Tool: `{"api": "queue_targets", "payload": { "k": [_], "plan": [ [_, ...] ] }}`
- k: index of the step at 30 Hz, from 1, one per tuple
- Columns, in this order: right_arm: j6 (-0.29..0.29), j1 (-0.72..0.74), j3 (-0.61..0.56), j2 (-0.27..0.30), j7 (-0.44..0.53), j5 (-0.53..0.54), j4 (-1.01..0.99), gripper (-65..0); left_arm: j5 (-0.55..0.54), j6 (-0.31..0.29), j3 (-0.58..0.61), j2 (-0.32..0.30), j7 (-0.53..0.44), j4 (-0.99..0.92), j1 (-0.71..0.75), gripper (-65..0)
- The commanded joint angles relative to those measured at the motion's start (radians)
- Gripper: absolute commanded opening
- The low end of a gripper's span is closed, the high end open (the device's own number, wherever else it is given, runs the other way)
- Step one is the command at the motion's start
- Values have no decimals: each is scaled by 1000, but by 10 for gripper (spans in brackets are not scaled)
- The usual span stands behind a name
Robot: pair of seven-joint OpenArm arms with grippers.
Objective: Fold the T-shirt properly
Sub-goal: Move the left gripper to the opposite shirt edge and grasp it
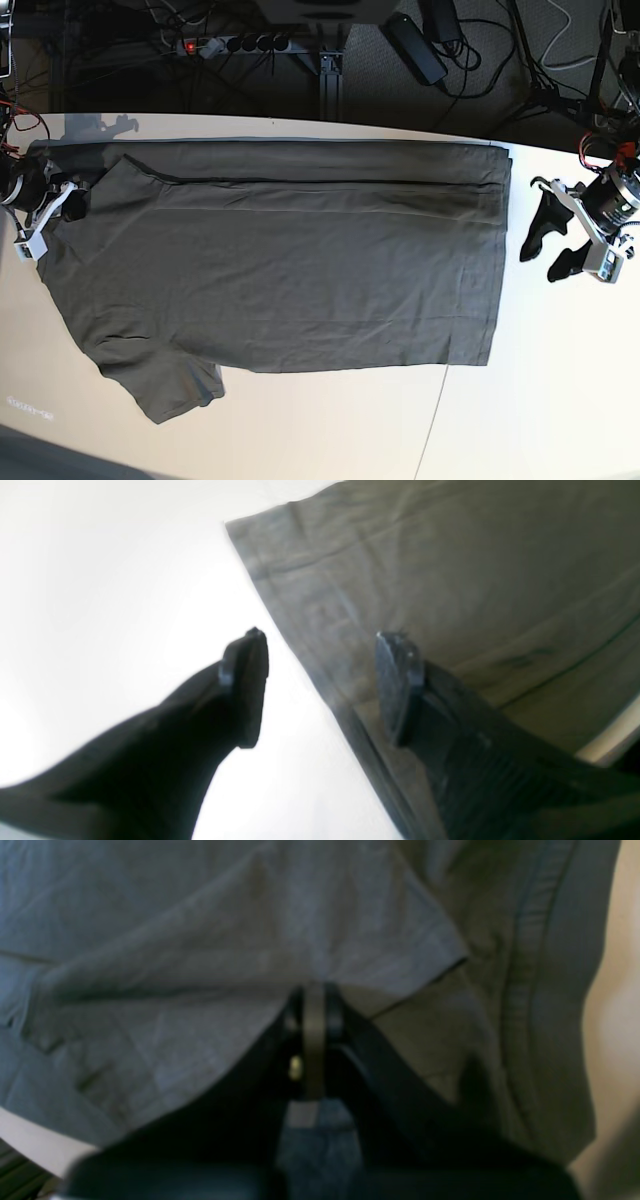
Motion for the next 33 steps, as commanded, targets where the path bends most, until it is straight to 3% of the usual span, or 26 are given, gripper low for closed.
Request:
{"api": "queue_targets", "payload": {
  "k": [1,7,15,21,33],
  "plan": [
    [47,-8,0,19,-56,-49,-6,-650,-13,29,-3,-19,-34,-18,-56,-274],
    [48,-6,0,14,-56,-53,-6,-650,-32,43,126,-4,-35,-385,-373,-274],
    [48,-5,0,14,-61,-53,-6,-650,-96,31,240,93,58,-958,-721,-274],
    [48,-5,0,14,-64,-53,-6,-650,-115,21,240,146,116,-1129,-769,-274],
    [48,-5,0,14,-64,-49,-6,-650,-4,22,244,288,113,-1154,-769,-274]
  ]
}}
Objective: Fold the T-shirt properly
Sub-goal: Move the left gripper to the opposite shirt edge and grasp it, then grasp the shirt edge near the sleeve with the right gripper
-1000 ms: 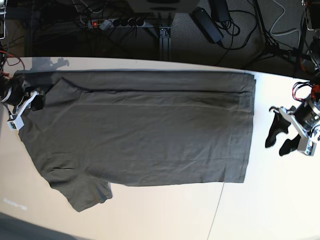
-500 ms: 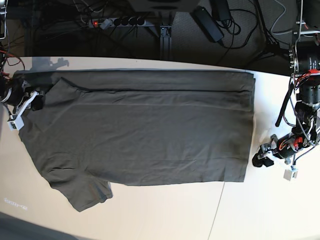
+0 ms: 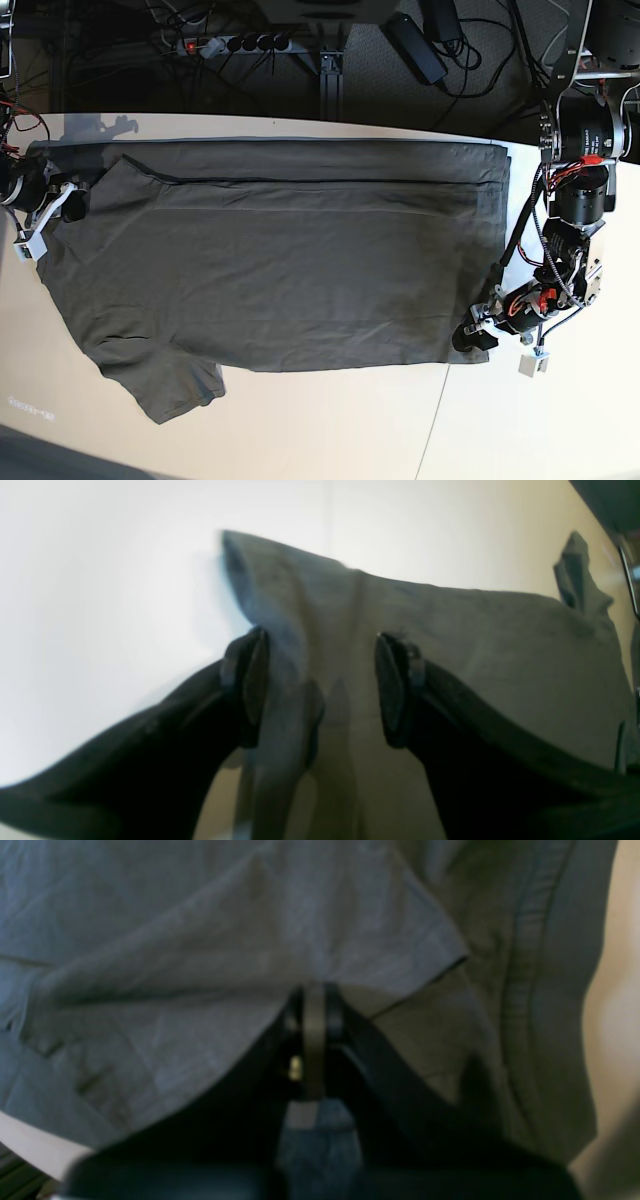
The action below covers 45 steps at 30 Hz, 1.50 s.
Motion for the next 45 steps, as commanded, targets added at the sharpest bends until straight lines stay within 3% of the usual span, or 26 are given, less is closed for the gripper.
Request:
{"api": "queue_targets", "payload": {
  "k": [1,4,5,9,13,21,32,45],
  "plan": [
    [47,-6,-1,16,-62,-43,-5,-650,51,1,7,2,59,-5,1,-274],
    [47,-6,0,16,-62,-43,-5,-650,86,2,7,4,24,-5,1,-278],
    [47,-6,0,16,-61,-43,-5,-650,99,2,7,4,10,-5,1,-308],
    [45,-6,0,16,-59,-42,-4,-650,115,-7,7,4,-47,-5,1,-650],
    [45,-6,14,16,-59,5,-3,-650,114,-86,7,5,-73,-5,-1,-650],
    [45,-6,150,16,-89,29,3,-650,115,-86,7,4,-72,-5,-2,-650],
    [45,-39,151,16,-84,85,3,-650,114,-89,7,4,-73,-5,-1,-650],
    [47,97,151,16,-85,96,7,-650,115,-89,7,4,-50,-5,-1,-650]
  ]
}}
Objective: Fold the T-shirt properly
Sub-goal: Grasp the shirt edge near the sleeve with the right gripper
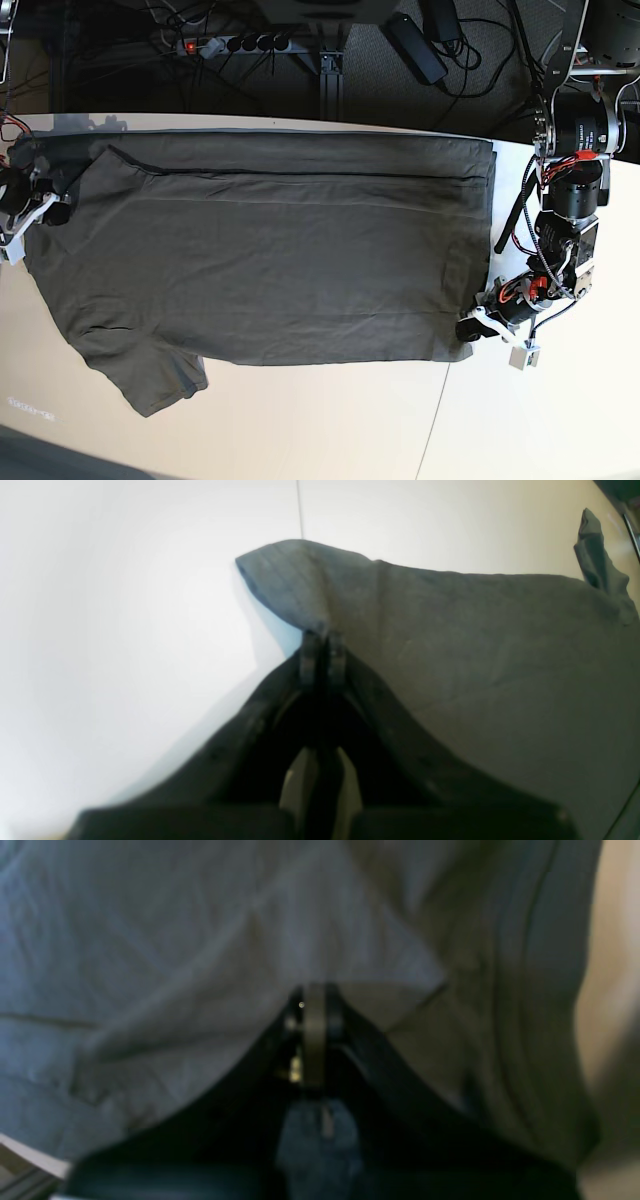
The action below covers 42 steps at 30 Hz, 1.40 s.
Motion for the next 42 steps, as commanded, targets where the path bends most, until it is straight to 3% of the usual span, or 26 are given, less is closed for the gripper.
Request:
{"api": "queue_targets", "payload": {
  "k": [1,9,14,15,17,19,27,32,42],
  "plan": [
    [45,23,11,30,14,12,11,-650,27,-26,2,-6,39,2,-15,-650],
    [45,112,11,30,0,38,24,-650,28,-27,2,-6,39,2,-15,-650],
    [43,235,11,24,145,-117,22,-650,28,-27,2,-6,40,2,-15,-650],
    [43,267,11,18,167,-155,19,-608,28,-27,2,-6,41,2,-15,-650],
    [43,333,10,5,181,-218,0,-446,27,-37,2,-5,59,2,-15,-650],
    [42,397,10,-5,192,-265,-57,-358,27,-54,2,-5,82,2,-15,-650],
    [9,627,11,-16,280,-312,-505,-354,9,-54,2,-40,106,2,-14,-650],
    [10,670,10,-26,281,-356,-711,-355,-35,-54,2,-68,118,2,-15,-650],
    [8,663,10,-31,319,-399,-842,-355,-66,-54,2,-86,129,2,-15,-650]
  ]
}}
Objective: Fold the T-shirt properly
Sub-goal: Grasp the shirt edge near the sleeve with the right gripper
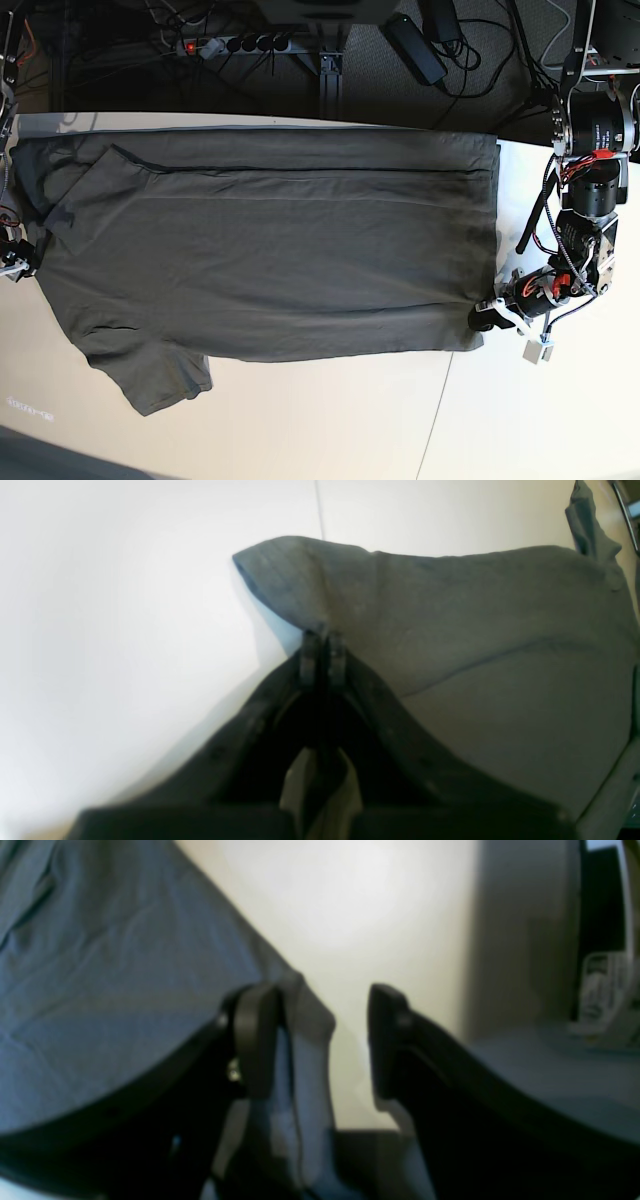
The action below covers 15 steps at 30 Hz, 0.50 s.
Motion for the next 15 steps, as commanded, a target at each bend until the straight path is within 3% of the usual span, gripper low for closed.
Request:
{"api": "queue_targets", "payload": {
  "k": [1,15],
  "plan": [
    [17,24,5,22,19,1,9,-355,17,-4,0,-17,17,5,-16,-650],
    [24,28,5,-8,29,-6,133,-355,21,-4,0,-17,18,5,-16,-650]
  ]
}}
